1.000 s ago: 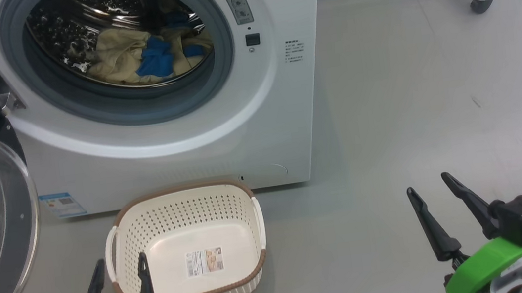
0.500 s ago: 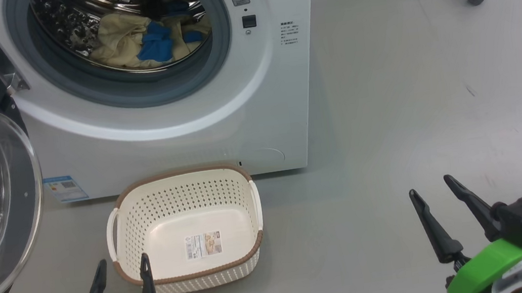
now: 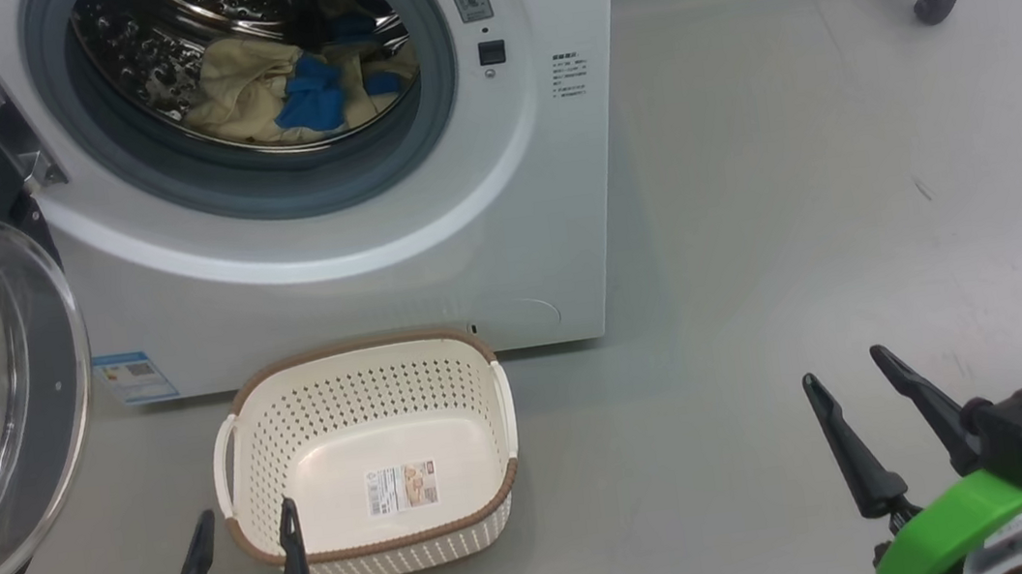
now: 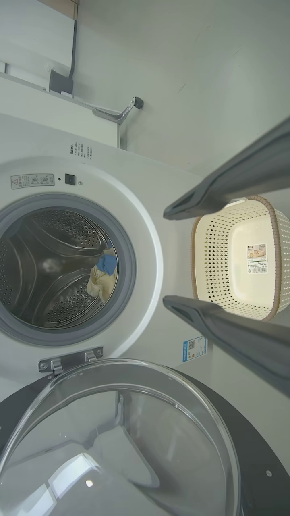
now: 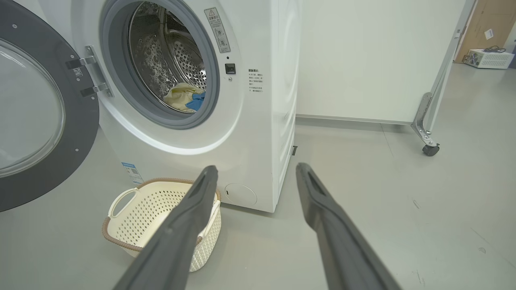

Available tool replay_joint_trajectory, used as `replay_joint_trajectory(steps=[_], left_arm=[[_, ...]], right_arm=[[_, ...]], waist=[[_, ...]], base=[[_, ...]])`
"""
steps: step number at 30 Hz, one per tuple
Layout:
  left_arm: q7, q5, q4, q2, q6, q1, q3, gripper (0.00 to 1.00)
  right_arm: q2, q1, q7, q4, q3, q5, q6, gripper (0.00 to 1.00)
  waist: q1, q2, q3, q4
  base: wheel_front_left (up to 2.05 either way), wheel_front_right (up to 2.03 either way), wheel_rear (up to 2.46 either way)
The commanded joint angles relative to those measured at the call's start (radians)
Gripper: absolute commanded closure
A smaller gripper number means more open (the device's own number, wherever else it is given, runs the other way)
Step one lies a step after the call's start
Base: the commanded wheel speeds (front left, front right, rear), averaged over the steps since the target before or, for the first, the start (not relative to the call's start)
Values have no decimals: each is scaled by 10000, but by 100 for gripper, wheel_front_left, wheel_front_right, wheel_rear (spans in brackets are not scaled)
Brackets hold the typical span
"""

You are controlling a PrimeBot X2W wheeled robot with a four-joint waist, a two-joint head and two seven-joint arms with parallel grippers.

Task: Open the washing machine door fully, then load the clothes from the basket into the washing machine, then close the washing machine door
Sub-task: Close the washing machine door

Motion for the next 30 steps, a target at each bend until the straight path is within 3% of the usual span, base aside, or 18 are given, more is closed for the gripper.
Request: replay_joint_trajectory(steps=[1, 16, 30], left_arm=[[-118, 4, -260, 185, 488, -468, 368, 0], [-123, -2, -257, 151, 511, -519, 273, 0], [-51, 31, -428, 214, 761, -579, 342, 0]], right_arm=[[-67, -249, -4, -320, 151, -72, -29, 0], [-51, -76, 41, -403, 10, -100, -29, 0], [-34, -33, 0, -423, 58, -68, -29, 0]], waist=[[1, 0, -16, 2], [1, 0, -125, 387], [1, 0, -56, 2243]], base=[[0, 0, 0], [0, 0, 0], [0, 0, 0]])
